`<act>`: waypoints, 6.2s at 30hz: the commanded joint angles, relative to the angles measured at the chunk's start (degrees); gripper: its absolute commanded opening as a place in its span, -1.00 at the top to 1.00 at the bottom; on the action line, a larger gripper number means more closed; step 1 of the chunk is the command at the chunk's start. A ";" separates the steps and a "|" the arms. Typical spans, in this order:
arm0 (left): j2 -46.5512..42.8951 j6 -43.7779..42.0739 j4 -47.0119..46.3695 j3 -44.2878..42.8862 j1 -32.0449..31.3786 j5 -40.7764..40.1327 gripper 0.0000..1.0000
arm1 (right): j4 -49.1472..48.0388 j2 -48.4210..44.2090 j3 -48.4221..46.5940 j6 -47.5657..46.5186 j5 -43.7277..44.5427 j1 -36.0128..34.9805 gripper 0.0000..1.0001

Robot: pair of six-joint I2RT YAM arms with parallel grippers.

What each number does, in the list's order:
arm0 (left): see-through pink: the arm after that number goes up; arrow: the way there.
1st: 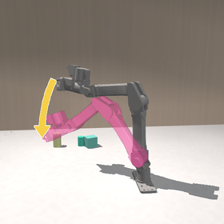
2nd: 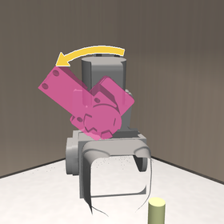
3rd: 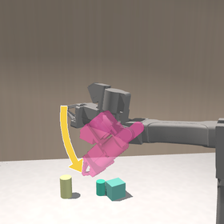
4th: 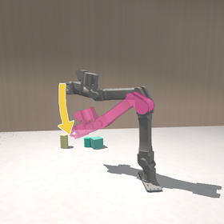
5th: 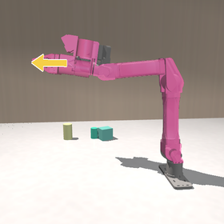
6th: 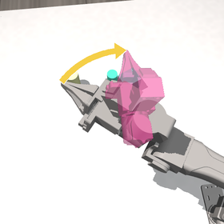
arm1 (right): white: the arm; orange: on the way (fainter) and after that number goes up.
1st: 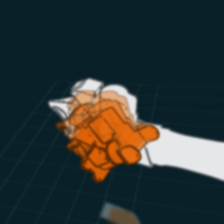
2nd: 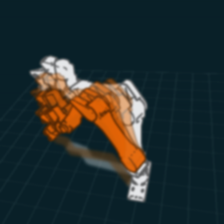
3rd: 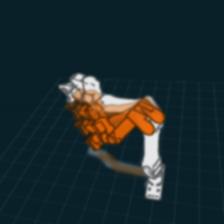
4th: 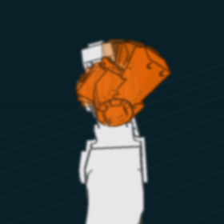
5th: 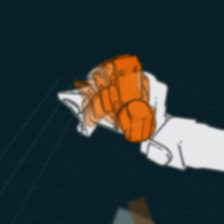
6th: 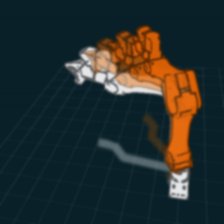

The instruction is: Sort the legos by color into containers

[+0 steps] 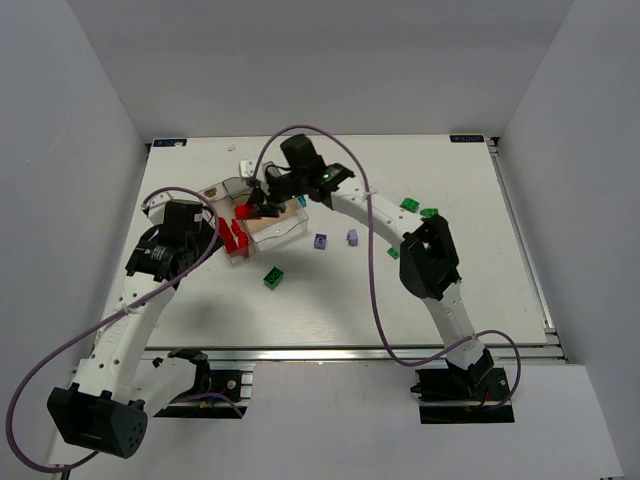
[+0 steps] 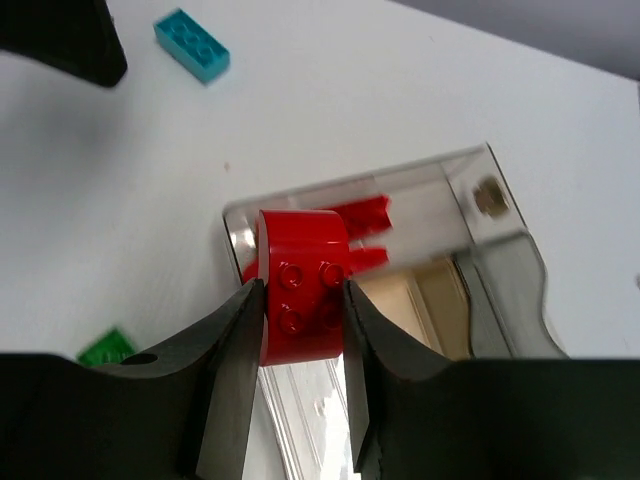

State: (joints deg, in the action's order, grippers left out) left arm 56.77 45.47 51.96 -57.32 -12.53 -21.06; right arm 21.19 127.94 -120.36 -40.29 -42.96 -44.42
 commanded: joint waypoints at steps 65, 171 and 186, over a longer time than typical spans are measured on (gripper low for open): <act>10.46 32.02 -0.89 10.56 27.56 7.96 -0.96 | -13.19 -31.35 38.09 22.81 -1.86 24.73 -0.75; 41.93 4.89 -16.19 -23.36 1.46 30.20 -0.14 | -6.24 -31.62 42.31 16.13 -4.93 34.14 -0.52; 11.37 1.46 -18.22 -2.37 2.60 28.36 -0.18 | 14.57 5.90 -0.55 -33.79 -11.10 23.60 -0.78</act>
State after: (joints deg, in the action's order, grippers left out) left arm 73.36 47.37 31.48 -62.26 -10.24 9.23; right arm 28.08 129.91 -113.80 -58.30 -53.71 -19.16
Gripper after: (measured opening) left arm 0.570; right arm 0.886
